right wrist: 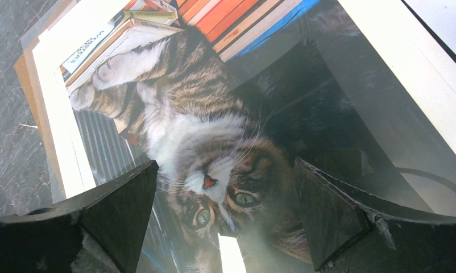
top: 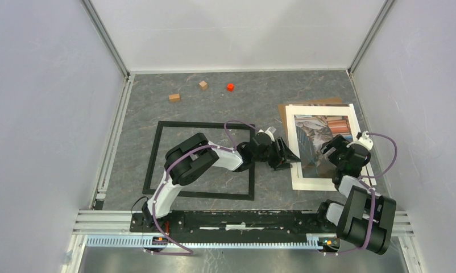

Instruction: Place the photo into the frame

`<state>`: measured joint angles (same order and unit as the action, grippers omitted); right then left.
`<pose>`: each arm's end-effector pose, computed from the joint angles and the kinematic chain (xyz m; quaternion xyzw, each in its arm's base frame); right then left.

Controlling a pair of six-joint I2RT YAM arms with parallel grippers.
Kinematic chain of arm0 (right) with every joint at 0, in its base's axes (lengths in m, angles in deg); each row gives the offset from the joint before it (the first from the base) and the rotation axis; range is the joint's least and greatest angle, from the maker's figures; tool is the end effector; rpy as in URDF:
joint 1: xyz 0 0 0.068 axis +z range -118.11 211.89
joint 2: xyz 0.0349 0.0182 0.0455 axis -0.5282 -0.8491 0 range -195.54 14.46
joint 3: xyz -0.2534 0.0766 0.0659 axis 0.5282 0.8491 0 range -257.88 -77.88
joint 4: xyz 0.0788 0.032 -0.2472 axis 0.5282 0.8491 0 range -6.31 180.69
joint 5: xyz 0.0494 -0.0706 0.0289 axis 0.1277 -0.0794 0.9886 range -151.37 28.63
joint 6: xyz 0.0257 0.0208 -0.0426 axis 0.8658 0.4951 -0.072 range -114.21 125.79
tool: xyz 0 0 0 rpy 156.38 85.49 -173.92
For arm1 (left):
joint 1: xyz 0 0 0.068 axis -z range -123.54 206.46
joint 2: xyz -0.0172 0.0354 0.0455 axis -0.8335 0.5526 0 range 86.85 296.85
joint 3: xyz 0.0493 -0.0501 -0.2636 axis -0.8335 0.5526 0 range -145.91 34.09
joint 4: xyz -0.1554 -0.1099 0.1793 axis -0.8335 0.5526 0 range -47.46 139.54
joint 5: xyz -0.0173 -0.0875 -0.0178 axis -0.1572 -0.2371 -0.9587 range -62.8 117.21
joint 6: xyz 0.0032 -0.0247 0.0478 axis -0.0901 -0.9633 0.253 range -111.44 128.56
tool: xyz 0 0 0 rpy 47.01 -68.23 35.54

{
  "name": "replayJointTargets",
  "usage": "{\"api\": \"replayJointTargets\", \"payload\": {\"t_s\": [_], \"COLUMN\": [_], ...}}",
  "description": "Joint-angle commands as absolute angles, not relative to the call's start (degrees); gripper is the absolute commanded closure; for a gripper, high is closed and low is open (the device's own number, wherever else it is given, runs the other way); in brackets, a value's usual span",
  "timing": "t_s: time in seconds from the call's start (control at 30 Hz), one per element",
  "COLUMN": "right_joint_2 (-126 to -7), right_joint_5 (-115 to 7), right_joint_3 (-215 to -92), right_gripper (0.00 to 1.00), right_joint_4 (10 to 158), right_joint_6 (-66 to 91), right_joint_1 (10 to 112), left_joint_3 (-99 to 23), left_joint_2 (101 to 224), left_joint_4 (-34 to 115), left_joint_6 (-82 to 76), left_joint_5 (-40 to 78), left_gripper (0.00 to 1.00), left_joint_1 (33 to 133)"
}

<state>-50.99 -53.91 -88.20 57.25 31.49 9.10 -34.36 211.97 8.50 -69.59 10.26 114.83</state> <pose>0.1821 -0.0715 0.1345 0.3222 0.7964 0.0689 0.5072 0.2305 -0.3941 0.1162 -0.0609 0.8248 -0.5549 0.0893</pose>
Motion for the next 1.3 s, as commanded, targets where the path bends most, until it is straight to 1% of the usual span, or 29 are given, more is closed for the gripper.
{"api": "replayJointTargets", "payload": {"t_s": [0.0, 0.13, 0.43, 0.7, 0.8, 0.93, 1.07, 1.2, 1.27], "right_joint_2": [-51.20, -50.54, -49.97, -47.90, -46.26, -42.96, -42.27, -41.73, -41.44], "right_joint_5": [-52.59, -52.91, -52.47, -51.43, -52.34, -55.30, -58.25, -59.76, -62.39], "right_joint_3": [-87.28, -87.08, -87.27, -89.09, -90.26, -93.79, -100.93, -106.12, -107.93], "right_gripper": [0.07, 0.07, 0.07, 0.06, 0.05, 0.04, 0.03, 0.02, 0.02], "right_joint_4": [57.14, 57.32, 57.65, 61.15, 63.64, 68.80, 78.72, 87.73, 90.81], "right_joint_6": [32.07, 32.06, 31.56, 29.11, 27.65, 25.32, 21.71, 19.12, 18.70], "right_joint_1": [8.99, 9.02, 9.03, 9.62, 11.54, 17.08, 24.69, 36.28, 41.89], "left_joint_3": [-35.30, -35.52, -40.10, -46.17, -46.70, -45.43, -41.46, -32.72, -27.75], "left_joint_2": [210.20, 211.81, 213.47, 212.08, 209.06, 203.51, 195.00, 185.34, 180.13], "left_joint_4": [5.74, 3.58, 12.75, 28.34, 34.68, 41.34, 46.94, 47.94, 47.63], "left_joint_6": [-72.77, -75.37, -71.95, -61.86, -56.56, -50.21, -44.95, -45.31, -47.11], "left_joint_5": [10.91, 10.68, 10.65, 12.34, 14.63, 17.16, 20.48, 21.34, 20.79], "left_gripper": [0.42, 0.48, 0.68, 0.87, 0.97, 0.98, 0.98, 0.98, 0.98], "left_joint_1": [115.01, 114.99, 113.80, 112.83, 111.67, 109.20, 106.58, 102.20, 99.57]}}
